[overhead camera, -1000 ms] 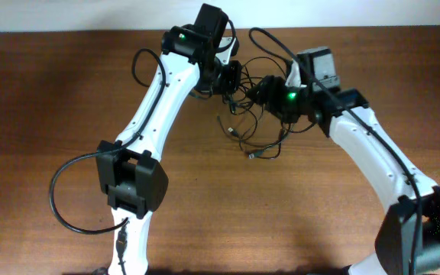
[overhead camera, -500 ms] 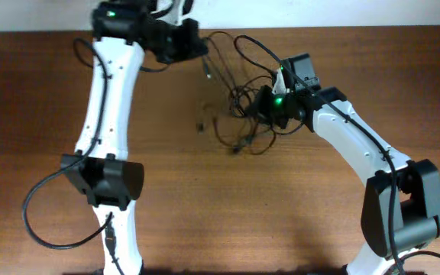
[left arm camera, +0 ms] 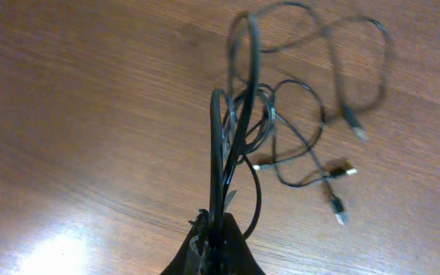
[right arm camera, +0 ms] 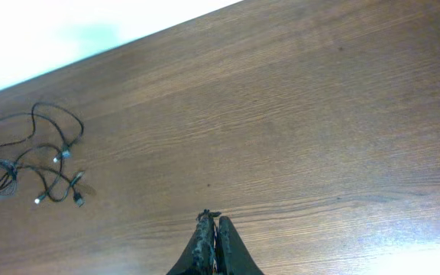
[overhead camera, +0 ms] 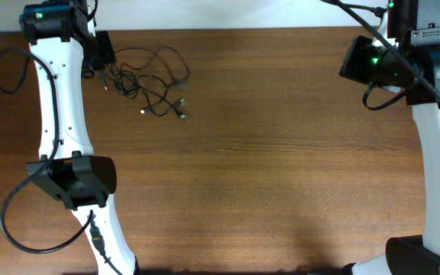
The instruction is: Untangle cables
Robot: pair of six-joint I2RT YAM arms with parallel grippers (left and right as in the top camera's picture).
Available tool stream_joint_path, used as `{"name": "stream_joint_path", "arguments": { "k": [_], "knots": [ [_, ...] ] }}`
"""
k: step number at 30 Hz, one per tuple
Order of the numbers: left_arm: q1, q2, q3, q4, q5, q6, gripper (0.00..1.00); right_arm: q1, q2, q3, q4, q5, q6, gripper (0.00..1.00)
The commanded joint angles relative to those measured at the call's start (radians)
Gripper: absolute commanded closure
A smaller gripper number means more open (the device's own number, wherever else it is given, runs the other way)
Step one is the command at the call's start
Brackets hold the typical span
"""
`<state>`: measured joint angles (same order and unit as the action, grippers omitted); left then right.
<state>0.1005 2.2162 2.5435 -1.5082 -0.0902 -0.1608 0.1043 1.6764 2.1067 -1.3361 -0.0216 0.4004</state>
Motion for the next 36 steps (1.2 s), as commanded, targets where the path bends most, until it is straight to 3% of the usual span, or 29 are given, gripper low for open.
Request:
{"name": "stream_joint_path", "arguments": {
  "k": [1, 4, 8, 9, 10, 11, 17, 22, 23, 28, 31, 36],
  "knots": [
    [-0.035, -0.019, 0.025, 0.010, 0.208, 0.119, 1.00, 0.024, 0.031, 0.013, -0.001, -0.042, -0.030, 0.96],
    [-0.124, -0.019, 0.025, -0.008, 0.583, 0.278, 1.00, 0.012, 0.043, 0.013, 0.012, -0.055, -0.029, 0.96],
    [-0.335, -0.018, -0.041, -0.017, 0.587, 0.283, 1.00, -0.067, 0.043, 0.013, 0.014, -0.121, -0.031, 0.96],
    [-0.399, -0.018, -0.103, 0.003, 0.571, 0.283, 0.86, -0.094, 0.043, 0.013, 0.014, -0.138, -0.031, 0.96],
    [-0.433, -0.018, -0.140, 0.019, 0.560, 0.285, 0.58, -0.113, 0.043, 0.013, 0.014, -0.151, -0.031, 0.96],
    [-0.504, -0.018, -0.191, 0.050, 0.524, 0.298, 0.00, -0.120, 0.043, 0.013, 0.014, -0.156, -0.039, 0.93],
    [-0.521, -0.019, -0.187, 0.080, 0.328, 0.298, 0.01, -0.119, 0.043, 0.013, 0.006, -0.155, -0.053, 0.87],
    [-0.526, -0.006, -0.384, 0.233, 0.348, 0.304, 0.34, -0.119, 0.043, 0.012, -0.003, -0.155, -0.053, 0.85],
    [-0.526, -0.006, -0.443, 0.288, 0.397, 0.360, 0.38, -0.119, 0.045, 0.012, -0.003, -0.155, -0.053, 0.85],
    [-0.561, -0.006, -0.636, 0.518, 0.439, 0.394, 0.37, -0.119, 0.048, 0.012, -0.005, -0.155, -0.053, 0.84],
    [-0.584, -0.006, -0.702, 0.602, 0.342, 0.333, 0.41, -0.119, 0.048, 0.012, -0.017, -0.155, -0.053, 0.84],
    [-0.603, -0.005, -0.764, 0.716, 0.355, 0.331, 0.41, -0.118, 0.048, 0.012, -0.019, -0.155, -0.053, 0.84]
  ]
}}
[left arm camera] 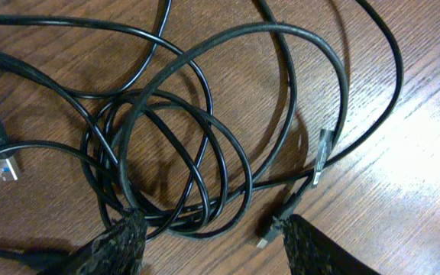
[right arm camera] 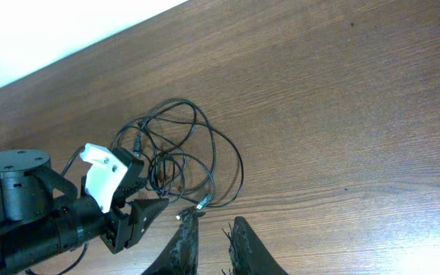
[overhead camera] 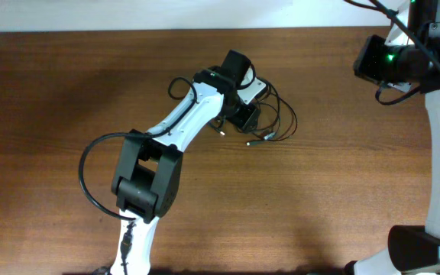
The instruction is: Untangle cables
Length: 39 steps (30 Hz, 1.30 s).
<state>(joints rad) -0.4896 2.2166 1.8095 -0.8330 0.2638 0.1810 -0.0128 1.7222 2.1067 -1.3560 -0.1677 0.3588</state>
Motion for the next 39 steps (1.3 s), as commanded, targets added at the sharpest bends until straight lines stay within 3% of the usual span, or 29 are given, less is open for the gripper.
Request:
{"name": "stream_joint_path", "arguments": {
  "k": [1, 11, 12, 14, 15, 19, 23, 27, 30, 35, 37, 39],
  "knots": [
    [-0.024, -0.005, -0.050, 0.083, 0.001, -0.011, 0.41, 0.000, 0.002, 0.012, 0.001, -0.009, -0.011, 0.84],
    [-0.029, 0.098, -0.061, 0.152, 0.001, -0.061, 0.59, -0.001, 0.002, 0.012, -0.003, -0.009, -0.012, 0.84],
    [-0.029, 0.099, -0.061, 0.153, 0.001, -0.061, 0.63, -0.001, 0.002, 0.012, -0.003, -0.009, -0.011, 0.84],
    [-0.029, 0.098, -0.045, 0.142, 0.002, -0.106, 0.94, 0.000, 0.002, 0.012, -0.003, -0.009, -0.011, 0.84],
    [-0.026, 0.090, 0.012, 0.083, 0.003, -0.141, 1.00, 0.000, 0.002, 0.008, -0.003, -0.009, -0.011, 0.84],
    [0.036, -0.014, 0.339, -0.254, 0.145, -0.143, 1.00, 0.000, 0.013, -0.034, 0.001, -0.064, -0.015, 0.84],
    [0.145, -0.048, 0.651, -0.517, 0.380, -0.139, 1.00, 0.053, 0.070, -0.036, 0.060, -0.341, -0.087, 0.84],
    [0.277, -0.046, 0.669, -0.526, 0.809, -0.140, 1.00, 0.197, 0.118, -0.036, 0.189, -0.435, -0.063, 0.76],
    [0.330, -0.046, 0.669, -0.527, 0.958, -0.120, 1.00, 0.265, 0.135, -0.036, 0.290, -0.435, 0.026, 0.60],
    [0.386, -0.046, 0.669, -0.499, 1.144, -0.121, 1.00, 0.327, 0.154, -0.036, 0.379, -0.428, 0.185, 0.59],
    [0.406, -0.046, 0.669, -0.435, 1.270, -0.120, 1.00, 0.335, 0.220, -0.036, 0.448, -0.605, 0.208, 0.59],
    [0.408, -0.046, 0.669, -0.397, 1.310, -0.121, 1.00, 0.333, 0.246, -0.036, 0.513, -0.655, 0.231, 0.59]
  ]
}}
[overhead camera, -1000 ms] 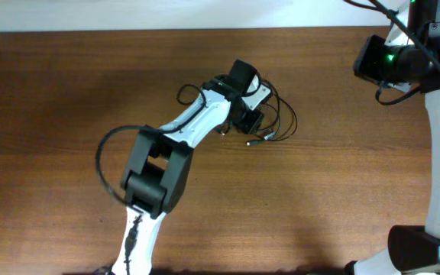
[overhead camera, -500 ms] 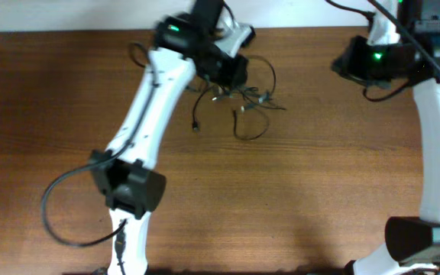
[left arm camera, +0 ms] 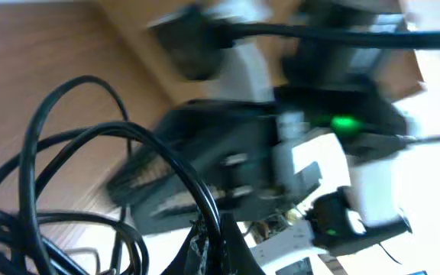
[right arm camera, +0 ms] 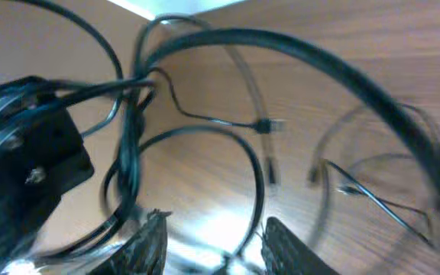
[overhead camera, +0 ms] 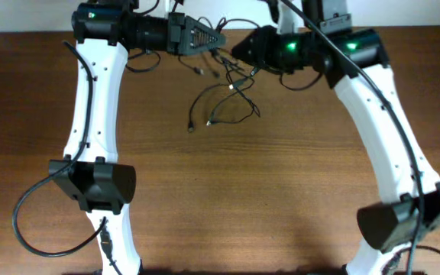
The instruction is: Untangle cables
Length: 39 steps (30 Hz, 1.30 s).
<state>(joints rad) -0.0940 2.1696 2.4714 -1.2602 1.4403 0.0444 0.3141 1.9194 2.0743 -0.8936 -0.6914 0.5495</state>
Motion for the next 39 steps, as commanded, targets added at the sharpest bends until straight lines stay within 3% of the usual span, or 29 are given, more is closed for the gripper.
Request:
{"name": "stream_joint_path", "arguments": {
  "k": [1, 4, 5, 6, 7, 12, 17, 23, 29, 34, 36, 39],
  "knots": [
    [0.012, 0.001, 0.007, 0.043, 0.134, 0.016, 1.00, 0.006, 0.054, -0.003, 0.092, -0.167, 0.040, 0.59],
    [0.012, 0.001, 0.007, 0.064, 0.134, 0.014, 1.00, 0.004, 0.056, -0.003, 0.106, -0.189, 0.054, 0.59],
    [0.016, 0.001, 0.007, 0.084, 0.134, -0.014, 1.00, -0.001, 0.056, -0.003, 0.086, -0.192, 0.036, 0.69],
    [0.028, 0.001, 0.007, 0.123, 0.134, -0.084, 1.00, -0.005, 0.058, -0.003, 0.026, -0.173, -0.005, 0.87],
    [0.039, 0.001, 0.007, 0.149, 0.134, -0.130, 1.00, -0.007, 0.059, -0.003, -0.033, -0.130, -0.028, 0.96],
    [0.155, 0.001, 0.007, 0.353, 0.134, -0.375, 1.00, -0.036, 0.066, -0.005, -0.307, 0.237, -0.101, 0.96],
    [0.263, 0.001, 0.007, 0.415, 0.113, -0.399, 1.00, -0.143, 0.066, -0.005, -0.449, 0.489, -0.101, 0.96],
    [0.306, 0.001, 0.007, 0.420, 0.105, -0.399, 1.00, -0.283, 0.063, 0.000, -0.509, 0.503, -0.208, 0.96],
    [0.326, 0.001, 0.007, 0.421, -0.180, -0.391, 1.00, -0.587, 0.058, 0.024, -0.636, 0.495, -0.283, 0.96],
    [0.317, 0.001, 0.007, 0.419, -0.210, -0.387, 1.00, -0.602, 0.058, 0.024, -0.674, 0.365, -0.480, 0.96],
    [0.323, 0.001, 0.007, 0.419, -0.261, -0.380, 1.00, -0.587, 0.058, 0.024, -0.686, 0.462, -0.457, 0.96],
    [0.380, 0.001, 0.007, 0.391, -0.500, -0.357, 1.00, -0.655, 0.058, 0.024, -0.692, 0.605, -0.340, 0.96]
  ]
}}
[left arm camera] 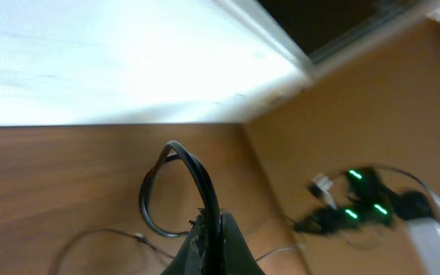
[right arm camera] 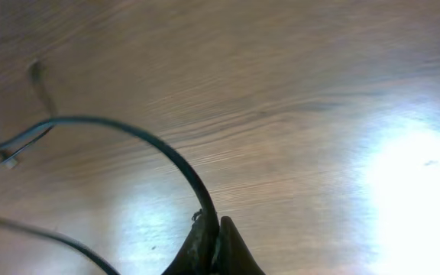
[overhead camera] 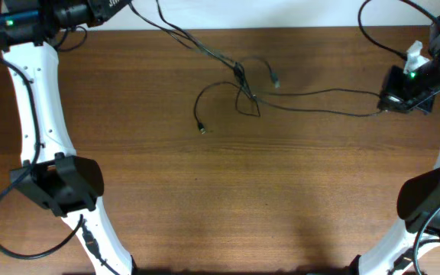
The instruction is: Untangle cables
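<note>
Thin black cables are strung across the back of the brown table (overhead camera: 220, 198), meeting in a small knot (overhead camera: 243, 85). My left gripper (overhead camera: 121, 4) sits at the far back left, shut on one cable (left arm camera: 205, 183) that loops just ahead of its fingertips (left arm camera: 211, 223). At the right edge, my right gripper (overhead camera: 383, 105) is shut on another cable (right arm camera: 140, 131), which arcs away from its fingertips (right arm camera: 211, 227) and runs left to the knot. One loose end with a plug (overhead camera: 201, 128) hangs down from the knot, and a second plug (overhead camera: 276, 79) lies beside it.
A white wall borders the table's back edge (overhead camera: 281, 15). The arms' own black supply cables hang along the left arm (overhead camera: 29, 92) and near the right arm (overhead camera: 373, 15). Nothing else lies on the wood.
The two grippers were close together at the back centre with the bundle bunched between them. Now they are far apart, left at the back left corner, right at the right edge, and the cables are stretched out.
First my left gripper was shut on the tangle at the back left, with the right gripper shut and empty. Then the bundle lay mid-table under my open left gripper. Then both grippers were at the lifted bundle, back centre. Now each holds a cable, pulled apart.
</note>
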Robot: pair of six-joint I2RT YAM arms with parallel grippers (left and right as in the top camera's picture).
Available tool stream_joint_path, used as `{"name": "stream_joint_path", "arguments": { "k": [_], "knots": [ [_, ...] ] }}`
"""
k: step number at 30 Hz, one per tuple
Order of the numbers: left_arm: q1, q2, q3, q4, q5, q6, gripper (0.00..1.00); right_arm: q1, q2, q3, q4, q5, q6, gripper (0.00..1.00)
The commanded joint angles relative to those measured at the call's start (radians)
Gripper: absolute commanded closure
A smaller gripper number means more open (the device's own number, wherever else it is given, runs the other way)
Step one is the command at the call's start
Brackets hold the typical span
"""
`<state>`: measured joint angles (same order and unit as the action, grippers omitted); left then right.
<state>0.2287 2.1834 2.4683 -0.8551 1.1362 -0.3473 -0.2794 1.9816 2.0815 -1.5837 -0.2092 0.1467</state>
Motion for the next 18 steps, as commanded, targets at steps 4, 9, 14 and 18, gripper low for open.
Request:
{"name": "stream_joint_path", "arguments": {
  "k": [4, 9, 14, 18],
  "knots": [
    [0.095, -0.013, 0.010, -0.156, -0.630, 0.152, 1.00, -0.185, -0.004, 0.017, 0.005, 0.196, 0.124, 0.96],
    [0.055, -0.013, 0.010, -0.275, -0.847, 0.285, 1.00, -0.182, -0.004, 0.017, 0.005, 0.092, 0.037, 0.96],
    [-0.106, -0.053, 0.018, -0.387, -0.774, 0.395, 1.00, 0.095, -0.005, 0.047, 0.016, -0.224, -0.133, 0.96],
    [-0.229, -0.167, 0.024, -0.416, -0.659, 0.395, 1.00, 0.242, -0.006, 0.332, 0.001, -0.262, -0.051, 0.96]
  ]
}}
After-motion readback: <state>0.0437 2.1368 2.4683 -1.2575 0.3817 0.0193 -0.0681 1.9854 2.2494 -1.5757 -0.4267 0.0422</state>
